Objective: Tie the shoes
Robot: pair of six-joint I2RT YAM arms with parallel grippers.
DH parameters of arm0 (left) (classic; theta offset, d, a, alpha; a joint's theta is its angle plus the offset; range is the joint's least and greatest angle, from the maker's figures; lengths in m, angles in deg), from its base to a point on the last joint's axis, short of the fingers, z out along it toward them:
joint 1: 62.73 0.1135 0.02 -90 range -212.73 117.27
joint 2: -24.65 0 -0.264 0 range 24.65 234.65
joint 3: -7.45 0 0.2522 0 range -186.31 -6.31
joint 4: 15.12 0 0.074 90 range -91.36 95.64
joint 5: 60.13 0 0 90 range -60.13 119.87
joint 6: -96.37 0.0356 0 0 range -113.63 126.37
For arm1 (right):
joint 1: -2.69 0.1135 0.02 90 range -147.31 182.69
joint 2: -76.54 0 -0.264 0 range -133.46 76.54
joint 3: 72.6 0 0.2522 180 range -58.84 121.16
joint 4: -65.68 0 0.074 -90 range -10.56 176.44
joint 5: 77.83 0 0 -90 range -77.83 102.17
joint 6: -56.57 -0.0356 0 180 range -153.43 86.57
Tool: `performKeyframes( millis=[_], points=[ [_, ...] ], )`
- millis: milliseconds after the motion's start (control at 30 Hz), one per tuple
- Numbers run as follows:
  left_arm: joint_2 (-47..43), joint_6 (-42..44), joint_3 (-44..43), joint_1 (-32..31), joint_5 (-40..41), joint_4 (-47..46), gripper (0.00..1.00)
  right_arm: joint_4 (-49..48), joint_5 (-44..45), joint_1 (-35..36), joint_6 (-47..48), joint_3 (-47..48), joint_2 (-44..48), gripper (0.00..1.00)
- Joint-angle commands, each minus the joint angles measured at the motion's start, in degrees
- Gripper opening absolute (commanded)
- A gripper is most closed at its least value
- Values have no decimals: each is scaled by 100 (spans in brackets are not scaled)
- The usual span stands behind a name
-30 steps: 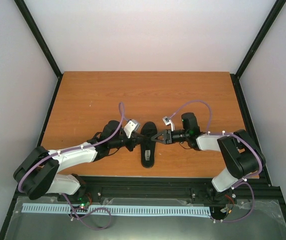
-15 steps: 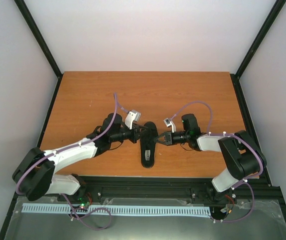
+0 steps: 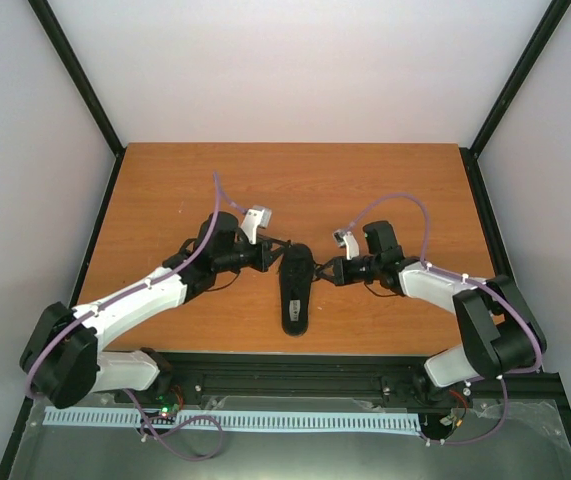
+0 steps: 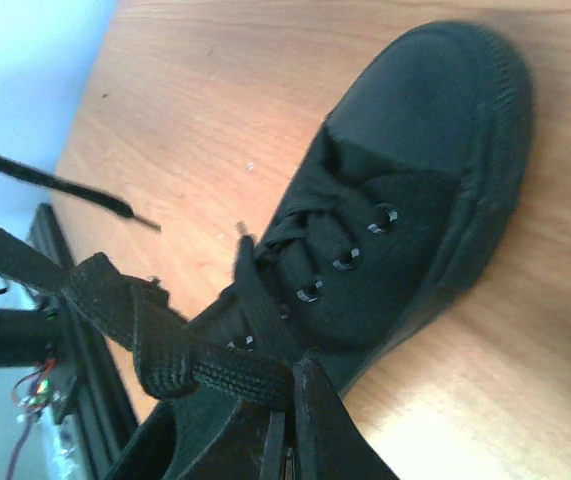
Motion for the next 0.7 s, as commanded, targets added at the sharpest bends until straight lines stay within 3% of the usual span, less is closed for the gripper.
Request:
performKeyframes(
  millis=[0, 233, 667],
  points=[
    [-236, -8, -240, 314, 514, 1190, 1, 1098, 992, 59, 429, 447, 41, 3],
    [-325, 169, -70, 506, 1126, 2014, 1, 2388, 2239, 461, 557, 1108, 120, 3],
    [-297, 206, 315, 536, 2123, 2548, 1, 4427, 5296, 1458, 620, 2415, -233, 3]
  ],
)
